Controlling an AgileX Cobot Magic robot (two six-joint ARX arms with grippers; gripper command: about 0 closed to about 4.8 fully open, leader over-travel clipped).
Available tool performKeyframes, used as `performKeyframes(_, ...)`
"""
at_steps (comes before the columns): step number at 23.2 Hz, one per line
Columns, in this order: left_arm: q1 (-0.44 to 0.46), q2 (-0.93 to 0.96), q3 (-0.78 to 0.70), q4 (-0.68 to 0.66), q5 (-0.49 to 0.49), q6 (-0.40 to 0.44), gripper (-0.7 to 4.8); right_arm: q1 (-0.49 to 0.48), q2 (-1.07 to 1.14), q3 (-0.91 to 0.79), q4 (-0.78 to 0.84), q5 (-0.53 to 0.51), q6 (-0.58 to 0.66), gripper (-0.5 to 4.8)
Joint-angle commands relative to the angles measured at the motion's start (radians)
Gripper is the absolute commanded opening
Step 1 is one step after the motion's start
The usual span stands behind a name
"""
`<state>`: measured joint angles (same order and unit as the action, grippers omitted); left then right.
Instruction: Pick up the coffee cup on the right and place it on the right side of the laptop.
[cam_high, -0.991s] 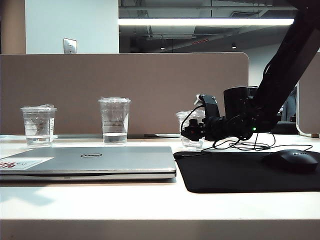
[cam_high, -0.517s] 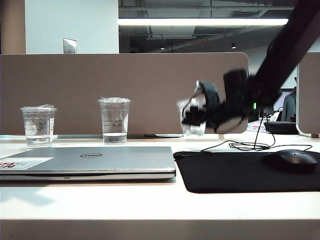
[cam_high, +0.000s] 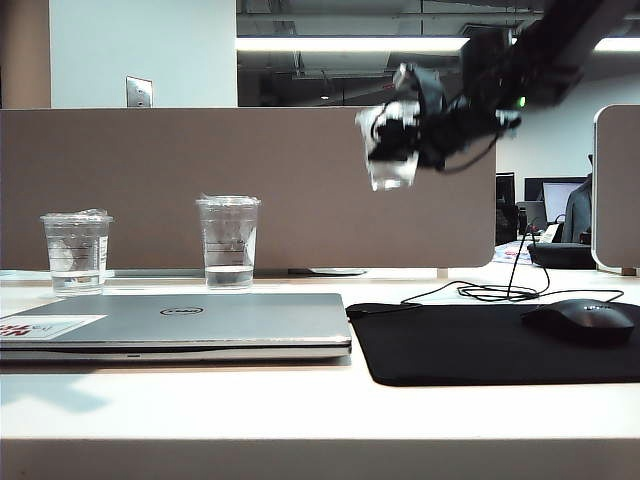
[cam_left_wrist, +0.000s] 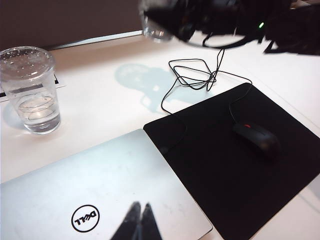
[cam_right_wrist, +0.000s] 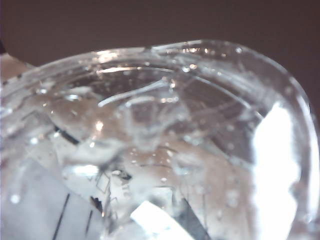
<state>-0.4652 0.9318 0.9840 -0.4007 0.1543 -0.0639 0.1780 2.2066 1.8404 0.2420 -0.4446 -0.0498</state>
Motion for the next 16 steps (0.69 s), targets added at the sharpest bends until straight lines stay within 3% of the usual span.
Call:
performKeyframes(1,-0.002,-0.002,0.004,0.014,0.003,0.004,-0.05,0.0,-0.036,0.008,-0.01,0.002,-0.006,2.06)
performKeyframes(8,-0.002,-0.002,0.004,0.013,0.003,0.004,-0.05,0.0,-0.094,-0.018,-0.091,-0.002,-0.006,2.07)
performKeyframes(16,-0.002,-0.002,0.004,0.013,0.003,0.004,-0.05,0.0,-0.256,-0.307,0.117,0.05,-0.006,2.07)
